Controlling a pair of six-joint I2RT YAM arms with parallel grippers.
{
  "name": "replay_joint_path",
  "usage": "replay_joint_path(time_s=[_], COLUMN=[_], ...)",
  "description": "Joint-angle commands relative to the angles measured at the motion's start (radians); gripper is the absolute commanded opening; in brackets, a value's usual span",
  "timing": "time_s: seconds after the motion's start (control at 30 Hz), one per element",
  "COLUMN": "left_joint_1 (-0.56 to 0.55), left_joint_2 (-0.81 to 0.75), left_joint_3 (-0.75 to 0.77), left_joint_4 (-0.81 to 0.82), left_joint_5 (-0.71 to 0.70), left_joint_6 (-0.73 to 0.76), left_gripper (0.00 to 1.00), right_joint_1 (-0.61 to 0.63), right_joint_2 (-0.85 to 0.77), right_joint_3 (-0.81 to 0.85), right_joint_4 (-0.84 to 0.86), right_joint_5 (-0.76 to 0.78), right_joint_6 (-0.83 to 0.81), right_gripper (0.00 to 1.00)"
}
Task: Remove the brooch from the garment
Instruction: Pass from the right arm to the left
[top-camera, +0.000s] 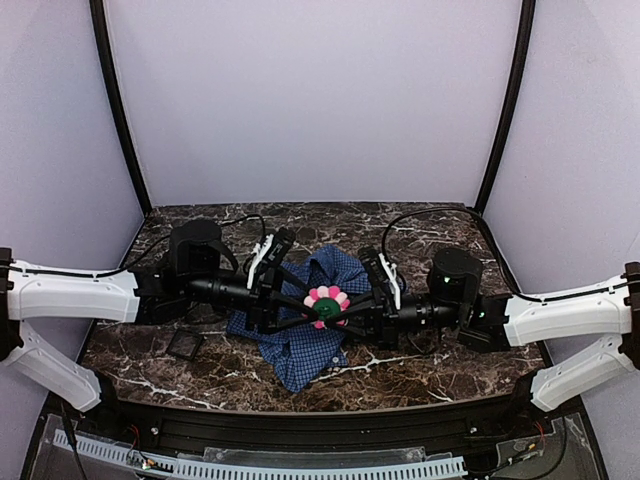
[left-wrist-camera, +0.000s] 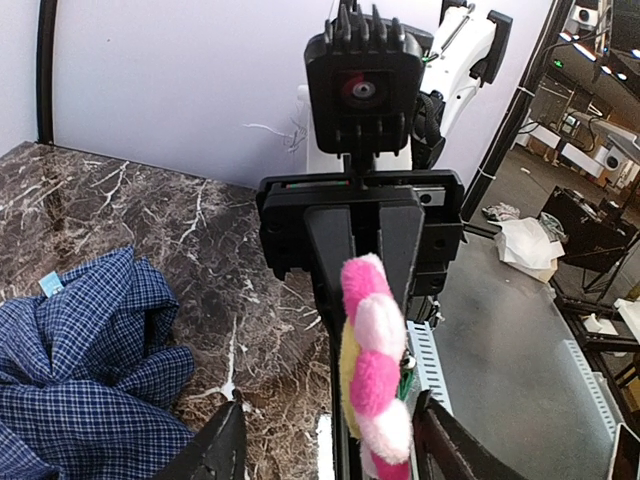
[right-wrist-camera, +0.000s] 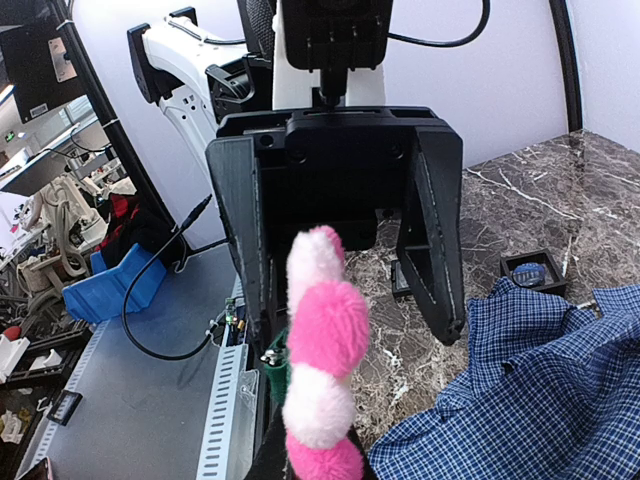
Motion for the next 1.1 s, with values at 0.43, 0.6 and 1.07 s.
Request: replay_joint_path(time_s=[0.43,0.6,1.07], left_joint_1=[-0.001,-0.004,-0.003], left_joint_2=[0.052,0.058,0.015], left_joint_3=[0.023,0.026,-0.017], left_joint_4=[0.047,0.05,0.086], left_joint_5=[0.074,0.077,0.051], left_joint_6=[-0.024,-0.027,-0.047], left_gripper=[0.35,0.32,0.01], right_joint_1=[0.004,0.004,0.002], right_joint_2=[0.028,0.029,0.018], right_joint_3=[0.039,0.04,0.054], right_joint_4=[-0.01,-0.011,-0.087], right_joint_5=[0.017,0.02,0.095], right_joint_6=[-0.006,-0.006,-0.028], right_gripper=[0.0,0.0,0.12])
